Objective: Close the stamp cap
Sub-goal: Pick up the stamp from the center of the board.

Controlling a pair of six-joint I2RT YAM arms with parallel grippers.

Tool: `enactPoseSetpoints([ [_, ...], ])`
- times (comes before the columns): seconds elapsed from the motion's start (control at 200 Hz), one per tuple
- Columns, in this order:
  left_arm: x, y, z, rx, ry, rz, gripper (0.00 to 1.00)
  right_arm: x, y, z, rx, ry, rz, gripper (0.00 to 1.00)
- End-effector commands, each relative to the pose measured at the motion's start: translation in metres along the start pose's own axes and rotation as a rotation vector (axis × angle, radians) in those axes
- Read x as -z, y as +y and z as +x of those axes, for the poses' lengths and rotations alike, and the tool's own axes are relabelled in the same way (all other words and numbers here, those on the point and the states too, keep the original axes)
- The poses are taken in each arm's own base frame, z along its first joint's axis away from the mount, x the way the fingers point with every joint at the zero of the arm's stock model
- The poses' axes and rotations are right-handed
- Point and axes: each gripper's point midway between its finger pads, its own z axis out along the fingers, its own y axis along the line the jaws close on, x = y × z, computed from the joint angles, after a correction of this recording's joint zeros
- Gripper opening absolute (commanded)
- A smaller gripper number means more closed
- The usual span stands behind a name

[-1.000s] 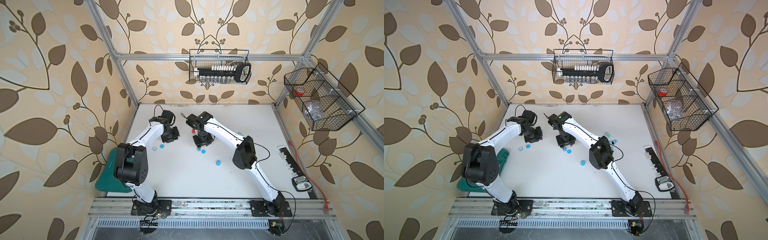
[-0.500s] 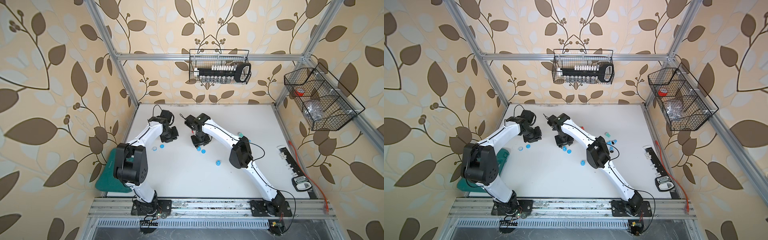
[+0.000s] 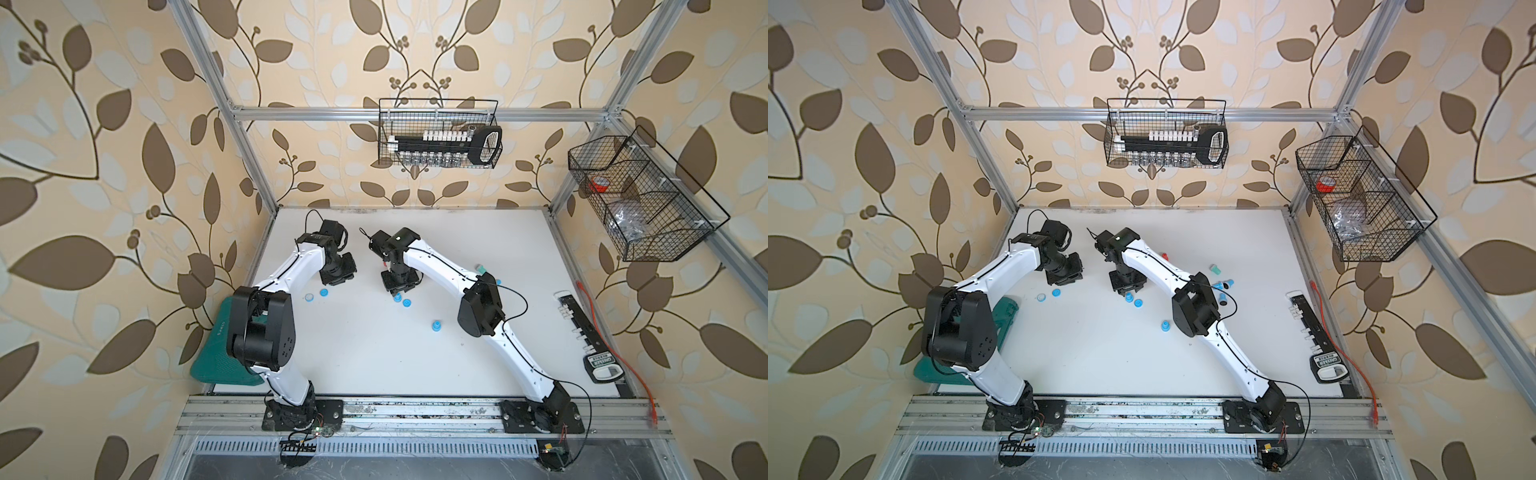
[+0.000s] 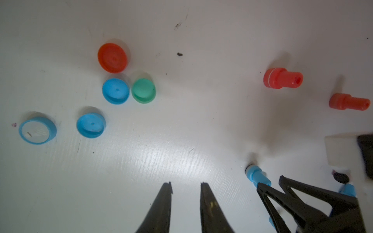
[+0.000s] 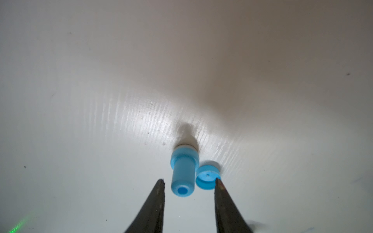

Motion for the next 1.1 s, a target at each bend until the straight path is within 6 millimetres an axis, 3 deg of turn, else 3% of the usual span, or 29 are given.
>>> enactPoseSetpoints([
  [0.0, 0.008, 0.002, -0.002, -0.016, -0.01, 0.007, 0.27, -0.014, 0.003, -0.002, -0.008, 0.015, -0.009, 0.33],
  [0.33, 0.008, 0.004, -0.002, -0.011, -0.006, 0.006, 0.27, -0.02, 0.003, 0.001, -0.006, 0.031, 0.001, 0.31],
  [0.67, 0.008, 0.005, -0.001, -0.008, -0.006, 0.007, 0.27, -0.017, 0.003, 0.003, -0.002, 0.033, 0.004, 0.09],
  [0.775, 0.009, 0.006, 0.0, -0.008, -0.006, 0.008, 0.27, -0.007, 0.003, 0.003, -0.002, 0.02, 0.0, 0.06],
  [0.865, 0.01, 0.006, 0.001, -0.006, -0.007, 0.007, 0.27, 0.014, 0.002, 0.002, -0.005, -0.01, -0.007, 0.04],
  [0.965, 0.01, 0.006, 0.001, -0.006, -0.011, 0.01, 0.28, 0.038, -0.006, 0.004, -0.009, -0.048, 0.004, 0.03],
  [1.095, 0.009, 0.006, 0.002, 0.001, -0.007, 0.015, 0.27, 0.051, -0.016, 0.011, -0.013, -0.054, 0.015, 0.03],
])
